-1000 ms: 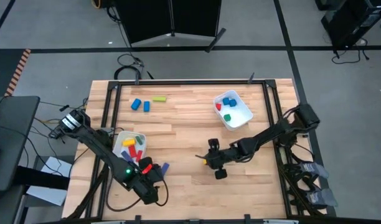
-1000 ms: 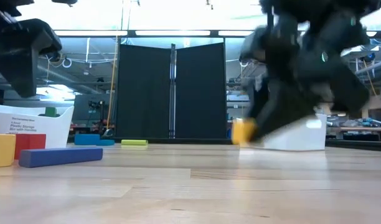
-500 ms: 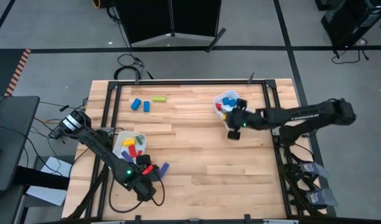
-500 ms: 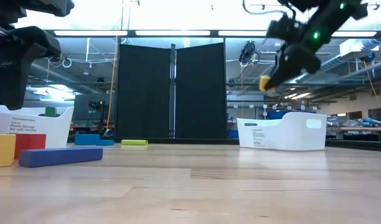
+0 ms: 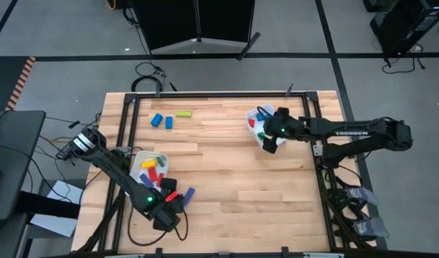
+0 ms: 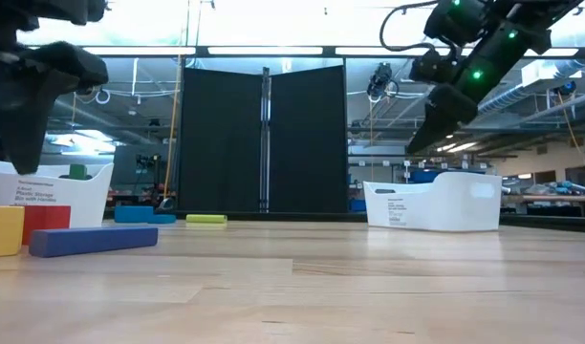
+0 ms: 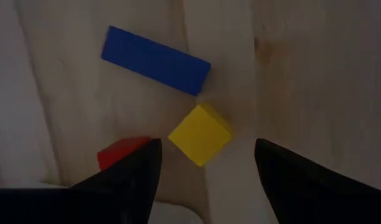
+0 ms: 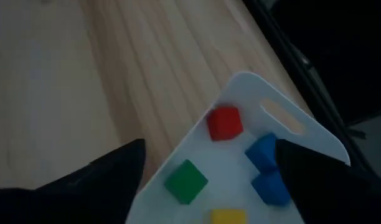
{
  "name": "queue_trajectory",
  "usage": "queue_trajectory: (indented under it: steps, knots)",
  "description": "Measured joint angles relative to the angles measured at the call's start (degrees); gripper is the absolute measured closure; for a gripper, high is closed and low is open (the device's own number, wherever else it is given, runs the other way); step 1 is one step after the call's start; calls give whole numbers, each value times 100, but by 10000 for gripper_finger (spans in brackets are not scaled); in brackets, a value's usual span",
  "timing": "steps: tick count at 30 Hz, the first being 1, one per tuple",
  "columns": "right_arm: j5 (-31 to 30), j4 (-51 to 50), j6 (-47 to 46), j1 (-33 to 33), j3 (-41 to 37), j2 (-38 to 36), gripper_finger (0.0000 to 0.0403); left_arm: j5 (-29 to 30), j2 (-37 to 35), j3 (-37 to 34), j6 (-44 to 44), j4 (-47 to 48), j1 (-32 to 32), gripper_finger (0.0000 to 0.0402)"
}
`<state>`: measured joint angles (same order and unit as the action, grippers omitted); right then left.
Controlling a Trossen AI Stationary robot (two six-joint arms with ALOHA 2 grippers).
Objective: Sort blocks by size
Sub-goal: Put the small yellow block into the right white bin
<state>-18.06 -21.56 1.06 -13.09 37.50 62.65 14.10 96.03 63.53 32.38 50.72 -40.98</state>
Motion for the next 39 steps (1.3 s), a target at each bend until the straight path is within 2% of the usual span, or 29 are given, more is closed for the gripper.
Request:
queue_trajectory:
  steps: [4, 8, 12, 15, 20, 28, 35, 39]
  knots:
    - [-3, 122, -47, 202, 0, -11, 90, -47, 270, 0, -433, -4, 132, 137]
    - [-8, 274, -105, 417, 0, -14, 113, -133, 516, 0, -732, -4, 313, 137]
    - [-28, 284, -194, 584, 25, -38, 111, -588, 826, 4, -1120, -13, 460, 142]
    - [-152, 230, -240, 714, 140, -63, 104, -708, 967, 40, -1269, -9, 540, 164]
    - [-495, 87, -209, 982, 385, -164, 102, -810, 955, 120, -1366, -37, 709, 268]
    - [-946, -46, -132, 1447, 750, -446, 111, -916, 909, 152, -1700, -219, 1065, 265]
    - [-1497, -47, 7, 1917, 833, -782, 112, -374, 40, 195, -1939, -208, 1384, 265]
    - [-1732, -33, -15, 2179, 833, -927, 112, 258, -536, 193, -2418, -690, 1954, 265]
